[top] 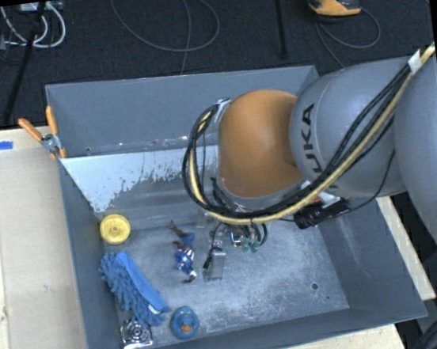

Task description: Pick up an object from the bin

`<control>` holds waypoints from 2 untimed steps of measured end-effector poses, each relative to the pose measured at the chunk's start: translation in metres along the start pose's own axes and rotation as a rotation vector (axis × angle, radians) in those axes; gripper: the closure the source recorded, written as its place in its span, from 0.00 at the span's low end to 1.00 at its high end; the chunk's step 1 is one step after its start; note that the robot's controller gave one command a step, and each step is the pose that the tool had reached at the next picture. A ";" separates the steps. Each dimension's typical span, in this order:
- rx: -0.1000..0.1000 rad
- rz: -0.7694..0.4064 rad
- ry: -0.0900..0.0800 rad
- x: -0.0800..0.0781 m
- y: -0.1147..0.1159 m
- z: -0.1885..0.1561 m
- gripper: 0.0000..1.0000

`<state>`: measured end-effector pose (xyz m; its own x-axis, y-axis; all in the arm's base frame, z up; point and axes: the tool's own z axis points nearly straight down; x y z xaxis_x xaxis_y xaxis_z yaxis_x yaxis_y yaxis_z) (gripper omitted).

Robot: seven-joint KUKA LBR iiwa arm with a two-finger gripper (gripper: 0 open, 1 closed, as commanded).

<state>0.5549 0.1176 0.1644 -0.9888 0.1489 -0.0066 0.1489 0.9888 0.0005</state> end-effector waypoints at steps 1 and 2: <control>0.001 0.133 0.008 0.005 0.001 0.032 0.00; -0.001 0.042 0.001 -0.022 0.011 0.074 0.00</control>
Offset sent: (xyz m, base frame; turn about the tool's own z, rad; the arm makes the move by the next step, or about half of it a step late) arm 0.0368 0.0086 -0.0944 0.0346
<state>0.5791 0.1246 0.0903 -0.9816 0.1907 -0.0056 0.1907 0.9816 0.0020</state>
